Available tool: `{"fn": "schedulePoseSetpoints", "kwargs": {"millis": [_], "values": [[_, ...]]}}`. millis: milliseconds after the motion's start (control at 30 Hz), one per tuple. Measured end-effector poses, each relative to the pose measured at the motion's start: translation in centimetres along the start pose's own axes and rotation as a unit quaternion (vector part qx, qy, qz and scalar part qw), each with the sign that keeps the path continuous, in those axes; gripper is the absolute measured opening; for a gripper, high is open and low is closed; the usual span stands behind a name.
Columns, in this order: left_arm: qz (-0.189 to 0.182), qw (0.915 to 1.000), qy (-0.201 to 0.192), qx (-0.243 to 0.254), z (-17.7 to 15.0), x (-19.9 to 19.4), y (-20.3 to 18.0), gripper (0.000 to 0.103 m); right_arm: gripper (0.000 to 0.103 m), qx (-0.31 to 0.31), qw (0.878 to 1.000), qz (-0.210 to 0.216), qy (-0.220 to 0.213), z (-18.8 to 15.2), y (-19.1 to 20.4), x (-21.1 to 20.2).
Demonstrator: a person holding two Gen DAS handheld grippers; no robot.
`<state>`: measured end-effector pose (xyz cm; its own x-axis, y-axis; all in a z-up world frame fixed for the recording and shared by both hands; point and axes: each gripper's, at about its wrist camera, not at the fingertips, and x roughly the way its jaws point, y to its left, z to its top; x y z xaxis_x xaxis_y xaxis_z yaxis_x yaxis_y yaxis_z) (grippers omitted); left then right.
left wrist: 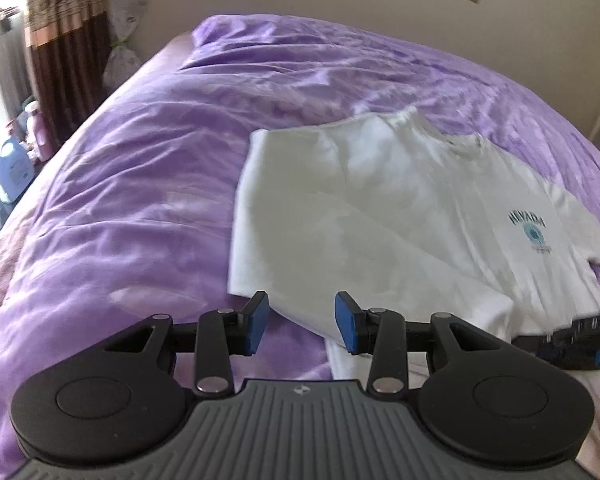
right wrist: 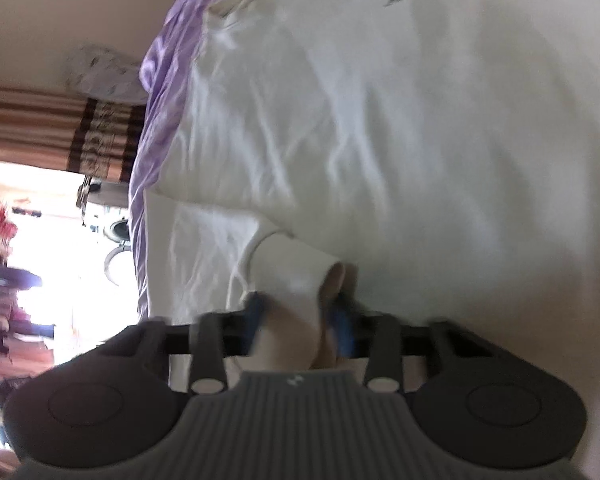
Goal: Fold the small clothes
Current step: 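Grasp the other sleeve cuff with the right gripper, then lift the held sleeve with the right gripper and fold it across the body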
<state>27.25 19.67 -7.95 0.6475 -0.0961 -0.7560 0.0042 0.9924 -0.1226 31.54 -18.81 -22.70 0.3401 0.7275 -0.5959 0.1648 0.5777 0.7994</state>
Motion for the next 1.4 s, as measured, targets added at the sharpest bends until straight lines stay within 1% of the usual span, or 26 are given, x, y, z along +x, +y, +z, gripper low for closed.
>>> {"fn": "schedulePoseSetpoints", "kwargs": {"millis": [67, 167, 267, 333, 433, 533, 633, 733, 867, 967, 1033, 1100, 1167, 1233, 1267, 1333, 1400], "values": [[0.004, 0.9999, -0.009, -0.005, 0.1, -0.6, 0.5, 0.045, 0.004, -0.03, 0.999, -0.015, -0.014, -0.4, 1.1, -0.3], [0.013, 0.9996, -0.02, -0.012, 0.2, -1.3, 1.4, 0.045, 0.001, -0.079, 0.996, -0.015, -0.035, -0.6, 4.0, -0.5], [0.019, 0.9991, -0.027, -0.027, 0.2, -1.9, 2.4, 0.045, 0.001, -0.144, 0.989, -0.017, -0.041, -0.2, 8.6, -1.4], [0.021, 0.9984, -0.035, -0.039, 0.2, -2.3, 3.0, 0.045, 0.001, -0.191, 0.98, -0.02, -0.042, 0.5, 12.2, -2.0], [0.023, 0.9968, -0.049, -0.06, 0.2, -2.6, 4.0, 0.045, 0.001, -0.266, 0.962, -0.039, -0.051, 1.6, 18.5, -2.9], [0.018, 0.9959, -0.056, -0.069, 0.5, -2.6, 4.6, 0.045, 0.0, -0.318, 0.944, -0.057, -0.061, 3.6, 24.7, -3.7], [0.016, 0.9955, -0.059, -0.073, 0.9, -2.1, 4.8, 0.045, 0.0, -0.352, 0.93, -0.058, -0.089, 6.1, 30.3, -4.7], [0.01, 0.9959, -0.057, -0.07, 1.4, -1.3, 4.5, 0.045, 0.0, -0.377, 0.917, -0.048, -0.123, 8.0, 34.6, -6.2], [0.004, 0.9973, -0.046, -0.057, 2.1, 0.4, 3.6, 0.045, 0.0, -0.395, 0.903, -0.032, -0.167, 10.7, 37.8, -8.9], [-0.002, 0.9983, -0.036, -0.046, 2.6, 1.8, 2.7, 0.045, 0.0, -0.391, 0.898, -0.031, -0.2, 13.3, 38.3, -11.2], [-0.01, 0.9989, -0.03, -0.034, 2.8, 2.6, 1.9, 0.045, 0.0, -0.382, 0.897, -0.042, -0.218, 15.0, 37.4, -12.7], [-0.022, 0.9996, -0.017, -0.008, 2.9, 3.7, 0.8, 0.045, 0.0, -0.368, 0.9, -0.06, -0.225, 16.8, 35.8, -13.2], [-0.03, 0.9992, 0.002, 0.028, 2.7, 4.7, -0.6, 0.048, 0.0, -0.348, 0.907, -0.079, -0.222, 18.3, 33.0, -13.3], [-0.039, 0.9972, 0.013, 0.062, 2.4, 5.7, -1.8, 0.055, 0.0, -0.329, 0.913, -0.097, -0.219, 19.4, 29.8, -13.3], [-0.035, 0.9959, 0.017, 0.082, 2.2, 6.3, -2.5, 0.055, 0.001, -0.318, 0.918, -0.103, -0.214, 19.8, 27.9, -13.2], [-0.013, 0.9932, 0.016, 0.114, 1.8, 7.5, -3.5, 0.056, 0.001, -0.29, 0.929, -0.115, -0.199, 20.4, 23.5, -12.4], [-0.003, 0.9911, 0.02, 0.132, 1.4, 8.7, -4.3, 0.056, 0.001, -0.257, 0.94, -0.129, -0.183, 20.7, 18.7, -11.5]]}}
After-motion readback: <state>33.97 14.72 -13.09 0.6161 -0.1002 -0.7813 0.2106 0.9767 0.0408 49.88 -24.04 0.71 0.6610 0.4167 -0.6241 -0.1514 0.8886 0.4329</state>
